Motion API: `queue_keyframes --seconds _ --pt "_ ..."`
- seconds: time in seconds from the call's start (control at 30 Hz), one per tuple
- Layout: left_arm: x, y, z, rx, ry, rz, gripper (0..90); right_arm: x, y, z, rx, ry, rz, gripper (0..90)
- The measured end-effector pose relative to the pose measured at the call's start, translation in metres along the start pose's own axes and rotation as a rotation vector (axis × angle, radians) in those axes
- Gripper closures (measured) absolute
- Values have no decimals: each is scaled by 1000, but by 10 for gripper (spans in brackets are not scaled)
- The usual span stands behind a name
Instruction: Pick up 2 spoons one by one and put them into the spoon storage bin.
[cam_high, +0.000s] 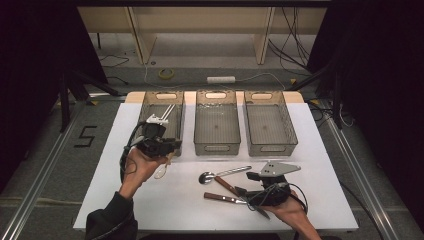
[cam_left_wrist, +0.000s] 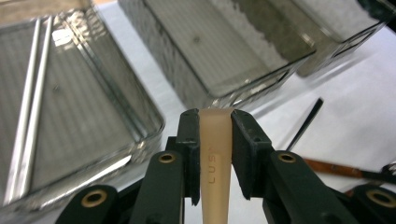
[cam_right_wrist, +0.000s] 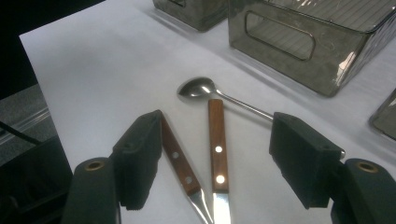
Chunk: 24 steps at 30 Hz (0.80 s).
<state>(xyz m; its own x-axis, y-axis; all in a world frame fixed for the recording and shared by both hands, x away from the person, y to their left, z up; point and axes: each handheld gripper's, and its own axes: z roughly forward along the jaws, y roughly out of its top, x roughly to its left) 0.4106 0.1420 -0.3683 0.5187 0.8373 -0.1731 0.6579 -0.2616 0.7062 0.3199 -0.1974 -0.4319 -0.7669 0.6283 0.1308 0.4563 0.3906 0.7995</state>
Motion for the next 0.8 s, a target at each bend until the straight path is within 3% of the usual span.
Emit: queue_keyframes --seconds 0.37,0.6,0.7,0.8 --pt "-8 31 20 -26 -5 32 738 -1 0 -1 -6 1 11 332" --pt "-14 51 34 -47 -11 40 738 0 0 -1 -7 3 9 330" --pt "-18 62 42 -66 -42 27 737 -1 0 -2 -11 2 7 330" --pt "-22 70 51 -70 -35 33 737 -1 0 -3 -15 3 8 330"
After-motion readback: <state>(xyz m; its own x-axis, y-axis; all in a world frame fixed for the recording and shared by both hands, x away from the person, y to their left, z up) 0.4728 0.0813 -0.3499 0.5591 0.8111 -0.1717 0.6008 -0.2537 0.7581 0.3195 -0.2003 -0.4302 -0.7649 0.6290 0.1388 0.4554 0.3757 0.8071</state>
